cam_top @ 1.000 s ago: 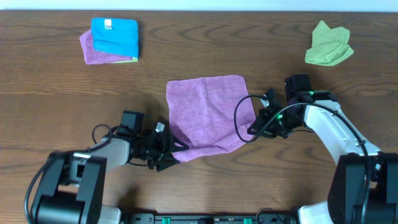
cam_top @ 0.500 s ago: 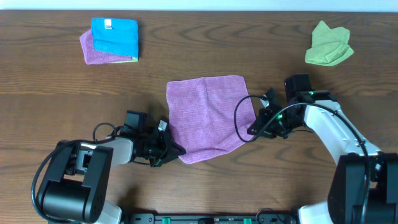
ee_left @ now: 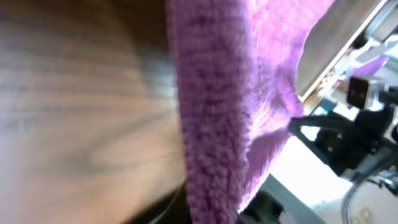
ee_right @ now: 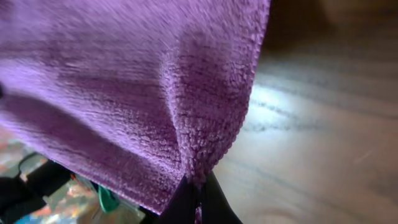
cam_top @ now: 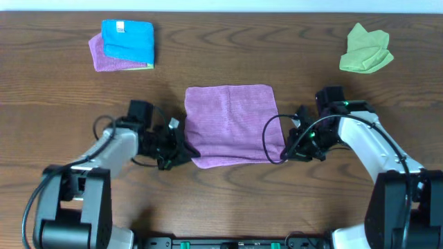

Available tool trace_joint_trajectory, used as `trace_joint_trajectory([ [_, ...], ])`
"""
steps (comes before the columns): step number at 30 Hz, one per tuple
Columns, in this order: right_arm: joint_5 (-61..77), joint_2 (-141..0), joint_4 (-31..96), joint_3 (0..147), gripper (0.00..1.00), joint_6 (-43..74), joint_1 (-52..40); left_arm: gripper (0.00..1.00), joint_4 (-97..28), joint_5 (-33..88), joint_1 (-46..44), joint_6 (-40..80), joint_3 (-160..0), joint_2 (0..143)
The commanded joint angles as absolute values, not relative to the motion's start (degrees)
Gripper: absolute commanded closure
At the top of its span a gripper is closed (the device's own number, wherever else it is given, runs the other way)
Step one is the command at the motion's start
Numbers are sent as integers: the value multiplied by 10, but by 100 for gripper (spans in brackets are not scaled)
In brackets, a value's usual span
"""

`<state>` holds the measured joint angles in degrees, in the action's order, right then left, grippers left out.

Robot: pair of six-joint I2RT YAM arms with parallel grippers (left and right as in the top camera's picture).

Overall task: Fold the cloth
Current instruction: 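Pull the folded cloth apart sideways with both grippers to stretch it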

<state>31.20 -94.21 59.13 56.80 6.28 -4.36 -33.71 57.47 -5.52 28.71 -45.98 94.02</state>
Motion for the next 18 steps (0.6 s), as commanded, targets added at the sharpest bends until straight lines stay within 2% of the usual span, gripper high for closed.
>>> trace_joint_trajectory([
  [1,302,-931,601,573,98,41,-57,94,-404,541,-30,192,-515,930],
  [5,303,-931,596,573,98,42,-64,94,-490,501,-7,139,-564,930],
  [9,310,-931,596,573,99,42,-64,94,-520,494,-4,123,-569,930],
  [18,367,-931,533,573,98,59,-65,94,-510,491,-4,126,-569,930],
])
